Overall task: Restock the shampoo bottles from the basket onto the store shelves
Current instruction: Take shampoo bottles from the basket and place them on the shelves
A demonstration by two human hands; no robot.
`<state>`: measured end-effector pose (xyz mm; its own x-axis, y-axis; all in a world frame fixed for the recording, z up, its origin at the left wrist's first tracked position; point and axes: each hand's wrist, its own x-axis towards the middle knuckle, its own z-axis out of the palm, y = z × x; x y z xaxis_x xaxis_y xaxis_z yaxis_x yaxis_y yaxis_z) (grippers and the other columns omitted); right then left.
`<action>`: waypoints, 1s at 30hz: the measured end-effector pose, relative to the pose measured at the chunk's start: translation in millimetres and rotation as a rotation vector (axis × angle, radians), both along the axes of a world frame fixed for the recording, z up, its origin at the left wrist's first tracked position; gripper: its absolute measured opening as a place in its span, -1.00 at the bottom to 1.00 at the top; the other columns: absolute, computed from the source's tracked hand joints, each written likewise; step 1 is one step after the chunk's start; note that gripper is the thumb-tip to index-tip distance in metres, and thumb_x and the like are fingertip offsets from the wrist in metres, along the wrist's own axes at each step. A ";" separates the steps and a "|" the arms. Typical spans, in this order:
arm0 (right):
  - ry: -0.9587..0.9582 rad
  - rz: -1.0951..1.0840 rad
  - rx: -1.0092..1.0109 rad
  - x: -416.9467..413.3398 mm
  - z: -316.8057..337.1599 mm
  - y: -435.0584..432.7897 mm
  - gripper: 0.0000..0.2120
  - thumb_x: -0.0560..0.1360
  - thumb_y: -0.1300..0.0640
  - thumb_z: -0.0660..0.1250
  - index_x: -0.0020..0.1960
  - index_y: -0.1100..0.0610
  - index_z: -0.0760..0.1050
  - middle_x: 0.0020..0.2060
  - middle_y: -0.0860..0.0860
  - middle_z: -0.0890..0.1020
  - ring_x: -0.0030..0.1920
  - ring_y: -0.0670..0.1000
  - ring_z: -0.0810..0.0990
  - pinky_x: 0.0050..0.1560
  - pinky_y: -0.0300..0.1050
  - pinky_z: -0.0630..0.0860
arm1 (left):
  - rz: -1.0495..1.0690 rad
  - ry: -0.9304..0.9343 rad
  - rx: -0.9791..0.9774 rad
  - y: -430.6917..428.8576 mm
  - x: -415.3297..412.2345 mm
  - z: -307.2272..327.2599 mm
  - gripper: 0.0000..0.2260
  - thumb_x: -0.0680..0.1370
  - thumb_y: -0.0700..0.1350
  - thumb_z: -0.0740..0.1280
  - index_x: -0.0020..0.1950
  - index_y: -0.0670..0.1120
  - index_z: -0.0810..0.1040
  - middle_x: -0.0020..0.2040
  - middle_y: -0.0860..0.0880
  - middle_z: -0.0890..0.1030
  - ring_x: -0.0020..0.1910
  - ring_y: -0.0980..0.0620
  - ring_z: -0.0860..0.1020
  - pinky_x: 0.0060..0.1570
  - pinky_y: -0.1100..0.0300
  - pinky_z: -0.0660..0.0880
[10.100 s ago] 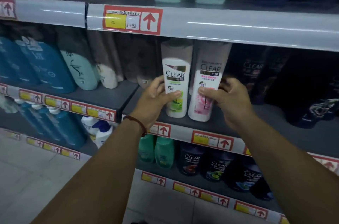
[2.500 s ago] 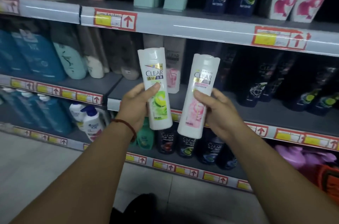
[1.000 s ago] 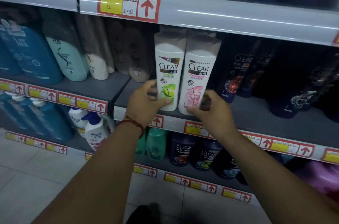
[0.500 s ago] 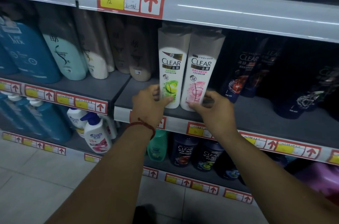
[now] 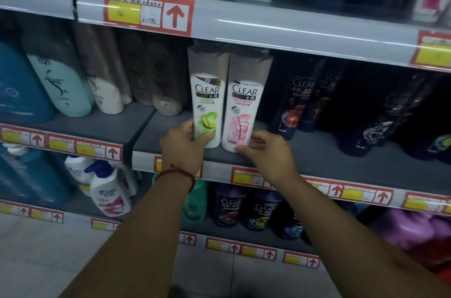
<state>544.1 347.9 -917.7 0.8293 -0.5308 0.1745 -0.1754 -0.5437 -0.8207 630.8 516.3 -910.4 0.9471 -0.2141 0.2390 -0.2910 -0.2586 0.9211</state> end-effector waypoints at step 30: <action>-0.023 0.002 0.001 12.3 7.0 1.6 -0.57 0.33 0.10 0.63 0.15 0.03 0.60 -0.03 -0.11 0.73 -0.04 -0.14 0.69 0.07 -0.14 0.62 | -0.080 -0.119 0.200 -1.1 21.5 -6.3 -0.52 0.35 0.12 0.56 0.15 0.03 0.44 0.06 0.05 0.62 0.03 0.02 0.59 -0.01 -0.02 0.60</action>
<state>556.4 349.5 -910.7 0.8262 -0.5294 0.1928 -0.1556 -0.5432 -0.8250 652.3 515.2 -916.8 0.8928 -0.3421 0.2931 -0.4214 -0.4043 0.8118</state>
